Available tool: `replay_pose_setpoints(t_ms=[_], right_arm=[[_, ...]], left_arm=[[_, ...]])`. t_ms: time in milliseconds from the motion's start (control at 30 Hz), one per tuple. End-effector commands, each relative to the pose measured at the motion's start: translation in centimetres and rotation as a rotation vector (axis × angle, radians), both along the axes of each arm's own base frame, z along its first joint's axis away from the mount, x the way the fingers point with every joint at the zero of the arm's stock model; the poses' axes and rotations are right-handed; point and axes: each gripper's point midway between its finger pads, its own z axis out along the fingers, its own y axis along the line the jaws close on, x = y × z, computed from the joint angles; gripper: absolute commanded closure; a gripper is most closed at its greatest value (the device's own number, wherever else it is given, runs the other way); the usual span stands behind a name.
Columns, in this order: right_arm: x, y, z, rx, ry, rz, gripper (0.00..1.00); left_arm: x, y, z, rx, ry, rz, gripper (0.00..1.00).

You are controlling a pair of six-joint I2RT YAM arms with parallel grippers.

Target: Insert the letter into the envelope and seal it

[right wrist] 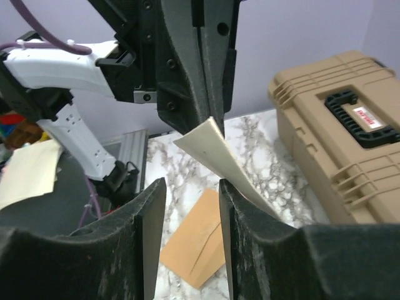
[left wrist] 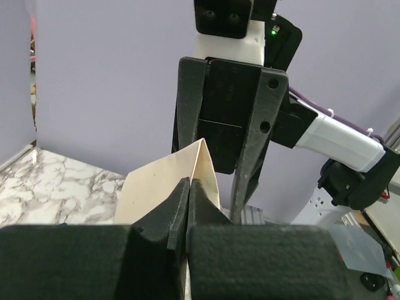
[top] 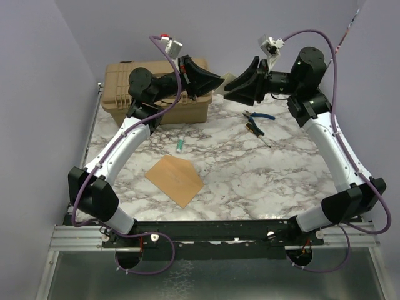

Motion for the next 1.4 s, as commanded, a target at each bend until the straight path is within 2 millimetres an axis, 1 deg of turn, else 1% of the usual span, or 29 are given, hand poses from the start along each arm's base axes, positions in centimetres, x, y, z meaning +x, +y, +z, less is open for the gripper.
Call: replay_pose_setpoints(t_ms=[0,100,200,267,333,367,467,533,633,733,800,867,933,967,1033,1133,1167,1267,1300,1367], right_arm=[[0.0,-1.0,2.4,0.004,-0.099,-0.131,0.59],[0.1,-1.6,3.5,0.014,-0.137,-0.201,0.64],[0.7,-2.1,4.1,0.021,-0.151,-0.264,0.68],[1.1,-2.4,4.1,0.023,-0.158,-0.3,0.68],[1.2,-2.5,3.8,0.011,-0.156,-0.312,0.59],[1.3,-2.5,3.6,0.003,-0.152,-0.312,0.52],[0.6,-2.2,2.7,-0.032,-0.15,-0.253,0.41],[-0.5,-1.7,2.0,-0.053,-0.151,-0.161,0.39],[-2.2,-1.1,1.8,-0.051,-0.113,-0.026,0.4],[-3.1,-0.9,1.5,-0.051,-0.083,0.049,0.44],[-3.4,-0.8,1.2,-0.052,-0.066,0.085,0.5],[-3.6,-0.7,1.0,-0.051,-0.047,0.11,0.6],[-4.2,-0.7,1.1,-0.049,-0.035,0.15,0.73],[-4.7,-0.8,1.2,-0.046,-0.034,0.176,0.76],[-5.6,-0.9,1.5,-0.041,-0.042,0.219,0.79],[-6.1,-1.1,1.6,-0.037,-0.048,0.239,0.8],[-6.2,-1.1,1.7,-0.037,-0.046,0.242,0.83],[-6.1,-1.1,1.7,-0.036,-0.043,0.237,0.96],[-6.0,-1.0,1.7,-0.036,-0.043,0.227,0.99],[-5.5,-1.0,1.6,-0.037,-0.048,0.195,1.0]], left_arm=[[-2.2,0.5,1.6,-0.004,-0.106,-0.069,1.0],[-2.3,0.6,1.4,0.005,-0.11,-0.076,1.0],[-2.5,0.6,1.5,0.009,-0.121,-0.083,1.0],[-2.7,0.6,1.6,0.011,-0.129,-0.092,1.0],[-2.9,0.6,1.7,0.017,-0.135,-0.103,1.0],[-3.0,0.7,1.7,0.019,-0.138,-0.107,1.0],[-3.4,0.7,1.8,0.024,-0.146,-0.119,1.0],[-3.8,0.8,2.0,0.026,-0.154,-0.126,1.0],[-4.9,0.8,2.2,0.037,-0.183,-0.157,1.0],[-5.3,0.9,2.3,0.036,-0.182,-0.161,1.0],[-5.5,0.9,2.5,0.03,-0.184,-0.16,1.0],[-5.8,1.0,2.8,0.027,-0.193,-0.159,1.0],[-6.2,1.1,2.8,0.032,-0.203,-0.169,1.0],[-6.4,1.1,2.8,0.035,-0.209,-0.172,1.0],[-6.6,1.2,2.8,0.039,-0.216,-0.177,1.0],[-6.7,1.3,2.6,0.041,-0.217,-0.176,1.0],[-6.6,1.3,2.6,0.041,-0.216,-0.175,1.0],[-6.6,1.3,2.7,0.039,-0.217,-0.172,1.0],[-6.7,1.3,2.8,0.039,-0.219,-0.173,1.0],[-6.6,1.4,2.8,0.04,-0.22,-0.17,1.0]])
